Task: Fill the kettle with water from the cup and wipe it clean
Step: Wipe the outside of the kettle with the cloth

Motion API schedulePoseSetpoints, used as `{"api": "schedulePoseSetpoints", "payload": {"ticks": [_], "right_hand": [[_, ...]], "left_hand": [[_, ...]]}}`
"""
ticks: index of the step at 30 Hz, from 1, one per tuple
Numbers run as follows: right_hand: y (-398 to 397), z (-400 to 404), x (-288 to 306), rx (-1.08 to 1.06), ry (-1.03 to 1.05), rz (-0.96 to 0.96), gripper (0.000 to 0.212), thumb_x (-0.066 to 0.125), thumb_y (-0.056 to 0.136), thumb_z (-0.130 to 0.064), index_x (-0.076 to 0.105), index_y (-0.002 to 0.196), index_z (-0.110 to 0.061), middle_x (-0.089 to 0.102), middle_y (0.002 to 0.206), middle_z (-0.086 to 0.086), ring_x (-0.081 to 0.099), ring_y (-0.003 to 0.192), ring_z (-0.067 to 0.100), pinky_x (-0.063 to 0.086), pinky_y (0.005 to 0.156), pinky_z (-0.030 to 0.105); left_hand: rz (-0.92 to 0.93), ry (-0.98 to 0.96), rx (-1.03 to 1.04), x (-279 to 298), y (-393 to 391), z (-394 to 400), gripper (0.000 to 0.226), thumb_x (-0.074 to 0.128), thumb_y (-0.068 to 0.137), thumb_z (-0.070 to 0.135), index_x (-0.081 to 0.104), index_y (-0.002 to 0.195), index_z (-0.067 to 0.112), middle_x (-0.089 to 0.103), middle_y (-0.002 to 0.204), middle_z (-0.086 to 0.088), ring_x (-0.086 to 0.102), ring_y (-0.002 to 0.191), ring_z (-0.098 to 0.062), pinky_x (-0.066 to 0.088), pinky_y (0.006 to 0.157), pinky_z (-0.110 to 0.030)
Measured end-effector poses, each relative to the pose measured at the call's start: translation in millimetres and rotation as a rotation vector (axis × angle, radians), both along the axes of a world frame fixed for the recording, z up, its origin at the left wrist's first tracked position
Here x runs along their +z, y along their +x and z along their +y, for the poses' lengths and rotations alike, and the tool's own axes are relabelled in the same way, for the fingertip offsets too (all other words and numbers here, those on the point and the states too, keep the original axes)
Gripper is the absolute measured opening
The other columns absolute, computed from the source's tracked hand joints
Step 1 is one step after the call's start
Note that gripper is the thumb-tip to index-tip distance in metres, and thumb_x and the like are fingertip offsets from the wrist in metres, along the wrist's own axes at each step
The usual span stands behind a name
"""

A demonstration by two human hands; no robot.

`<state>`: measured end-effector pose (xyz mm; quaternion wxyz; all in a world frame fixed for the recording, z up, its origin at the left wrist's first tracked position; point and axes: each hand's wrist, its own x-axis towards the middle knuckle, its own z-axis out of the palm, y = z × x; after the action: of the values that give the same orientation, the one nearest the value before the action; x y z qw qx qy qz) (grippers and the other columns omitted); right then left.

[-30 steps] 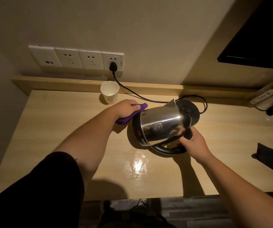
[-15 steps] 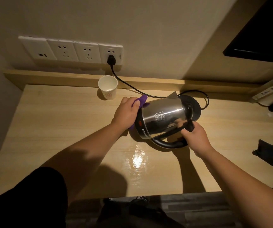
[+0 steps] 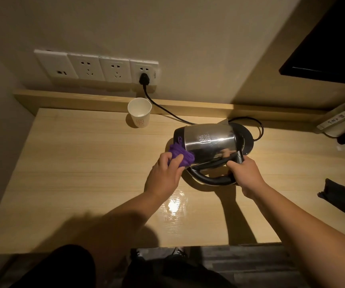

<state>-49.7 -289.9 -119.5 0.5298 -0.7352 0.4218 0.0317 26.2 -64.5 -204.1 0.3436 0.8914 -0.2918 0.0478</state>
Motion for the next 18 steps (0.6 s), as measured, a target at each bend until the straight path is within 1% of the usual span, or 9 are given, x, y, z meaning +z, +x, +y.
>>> {"api": "schedulePoseSetpoints", "payload": {"ticks": [3,5,8,10,12,14,16,18], "right_hand": [[-1.8,3.2,0.2,-0.023,0.016,0.000,0.006,0.059,0.089,-0.011,0.061,0.093,-0.014,0.061,0.086,0.015,0.062,0.085,0.033,0.056,0.083,0.053],[-2.8,4.6,0.0,-0.033,0.029,0.007,0.003,0.060,0.089,-0.011,0.061,0.091,-0.013,0.060,0.083,0.013,0.061,0.082,0.031,0.057,0.080,0.050],[-4.3,7.9,0.6,-0.048,0.033,0.022,0.002,0.060,0.090,-0.012,0.060,0.091,-0.013,0.061,0.083,0.013,0.063,0.080,0.030,0.059,0.066,0.041],[-4.4,9.8,0.9,-0.052,0.017,0.020,0.002,0.060,0.090,-0.012,0.060,0.090,-0.013,0.062,0.083,0.013,0.064,0.080,0.029,0.056,0.059,0.034],[-3.3,10.9,1.6,-0.036,-0.017,0.011,0.001,0.060,0.090,-0.012,0.060,0.090,-0.013,0.063,0.085,0.014,0.065,0.081,0.030,0.054,0.057,0.031],[-2.5,11.3,2.7,-0.002,-0.044,0.006,0.002,0.060,0.090,-0.013,0.061,0.092,-0.013,0.064,0.087,0.014,0.065,0.083,0.030,0.056,0.062,0.035],[-2.9,13.9,2.6,0.040,-0.057,0.011,0.008,0.061,0.089,-0.015,0.061,0.096,-0.013,0.063,0.087,0.014,0.063,0.083,0.030,0.059,0.071,0.041],[-2.9,18.4,2.7,0.084,-0.103,0.015,0.014,0.062,0.088,-0.017,0.060,0.101,-0.013,0.062,0.087,0.012,0.062,0.082,0.028,0.058,0.075,0.042]], "left_hand": [[-0.046,0.036,-0.031,-7.4,-5.3,1.3,0.044,0.064,0.085,0.025,0.045,0.124,0.018,0.038,0.115,-0.008,0.057,0.082,-0.027,0.053,0.064,-0.033],[-0.063,0.071,-0.051,-11.9,-6.7,2.8,0.046,0.069,0.083,0.024,0.046,0.122,0.019,0.040,0.115,-0.008,0.056,0.084,-0.025,0.050,0.065,-0.030],[-0.071,0.125,-0.066,-17.0,-9.6,5.8,0.041,0.069,0.083,0.027,0.048,0.118,0.023,0.041,0.114,-0.004,0.054,0.086,-0.020,0.048,0.067,-0.026],[-0.038,0.151,-0.075,-19.7,-12.8,5.9,0.032,0.063,0.086,0.028,0.048,0.115,0.024,0.044,0.111,-0.002,0.054,0.084,-0.017,0.048,0.066,-0.025],[0.058,0.185,-0.090,-22.0,-15.4,6.3,0.021,0.055,0.092,0.029,0.049,0.111,0.024,0.048,0.108,-0.002,0.054,0.081,-0.016,0.048,0.065,-0.026],[0.217,0.263,-0.115,-21.2,-15.2,7.5,0.014,0.047,0.097,0.032,0.049,0.110,0.027,0.049,0.109,0.001,0.053,0.079,-0.012,0.046,0.067,-0.025],[0.381,0.353,-0.155,-17.4,-12.4,10.0,0.014,0.041,0.099,0.038,0.048,0.109,0.031,0.049,0.109,0.003,0.052,0.075,-0.008,0.048,0.068,-0.025],[0.489,0.386,-0.203,-9.2,-9.8,14.1,0.018,0.041,0.098,0.042,0.049,0.112,0.034,0.049,0.109,0.006,0.053,0.078,-0.008,0.047,0.069,-0.025]]}}
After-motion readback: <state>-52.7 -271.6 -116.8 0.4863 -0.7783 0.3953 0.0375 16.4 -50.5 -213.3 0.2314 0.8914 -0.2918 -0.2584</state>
